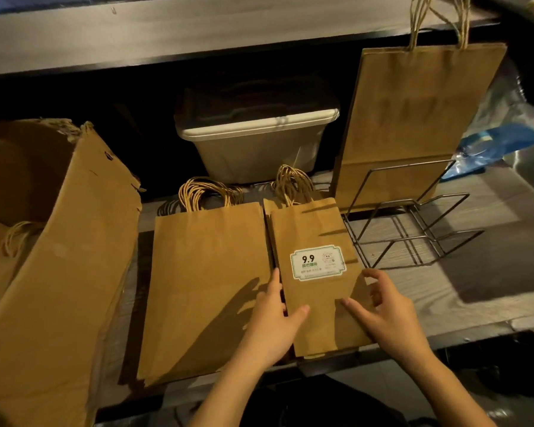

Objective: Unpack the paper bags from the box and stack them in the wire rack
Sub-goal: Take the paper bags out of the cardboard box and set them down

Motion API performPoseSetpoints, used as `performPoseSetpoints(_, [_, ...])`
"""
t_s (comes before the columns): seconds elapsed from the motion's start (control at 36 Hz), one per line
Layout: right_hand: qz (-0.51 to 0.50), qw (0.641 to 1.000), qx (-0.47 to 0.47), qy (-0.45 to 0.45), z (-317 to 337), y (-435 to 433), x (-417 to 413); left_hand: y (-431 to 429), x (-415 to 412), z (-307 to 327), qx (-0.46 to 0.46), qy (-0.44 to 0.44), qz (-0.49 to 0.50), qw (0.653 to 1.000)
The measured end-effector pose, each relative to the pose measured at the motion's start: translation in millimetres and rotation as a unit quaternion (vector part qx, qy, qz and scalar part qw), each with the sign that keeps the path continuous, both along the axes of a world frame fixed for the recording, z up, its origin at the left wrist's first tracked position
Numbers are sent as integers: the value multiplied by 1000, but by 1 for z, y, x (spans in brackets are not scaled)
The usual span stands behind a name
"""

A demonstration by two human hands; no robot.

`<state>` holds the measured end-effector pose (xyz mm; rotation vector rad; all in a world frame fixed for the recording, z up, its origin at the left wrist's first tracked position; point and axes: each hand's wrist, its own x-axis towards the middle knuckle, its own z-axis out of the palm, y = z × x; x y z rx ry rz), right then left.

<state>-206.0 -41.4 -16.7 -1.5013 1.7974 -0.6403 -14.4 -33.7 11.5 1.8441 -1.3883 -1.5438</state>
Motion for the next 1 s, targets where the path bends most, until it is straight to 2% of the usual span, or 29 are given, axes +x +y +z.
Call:
performPoseSetpoints(0.19, [40,997,22,62,-14,5,-5,9,-7,-3,26,-15,-54,998])
performPoseSetpoints(0.28, [129,985,64,95,-2,5,-4,8,-7,-2,34,-20,-62,997])
performPoseSetpoints(0.39, [325,908,171,203,15,3,0,7,-5,-3,41,-25,-53,997])
performPoseSetpoints(0.47, [365,875,188,258,17,5,9,5,-4,-2,43,-10,-37,998])
performPoseSetpoints(0.58, [325,888,139,293,12,9,17,5,-2,0,29,34,-3,999])
performPoseSetpoints(0.86, [232,929,44,286,9,-3,15,-5,1,5,-11,83,40,996])
performPoseSetpoints(1.0, [279,921,44,269,12,-12,17,-5,5,5,-3,80,56,995])
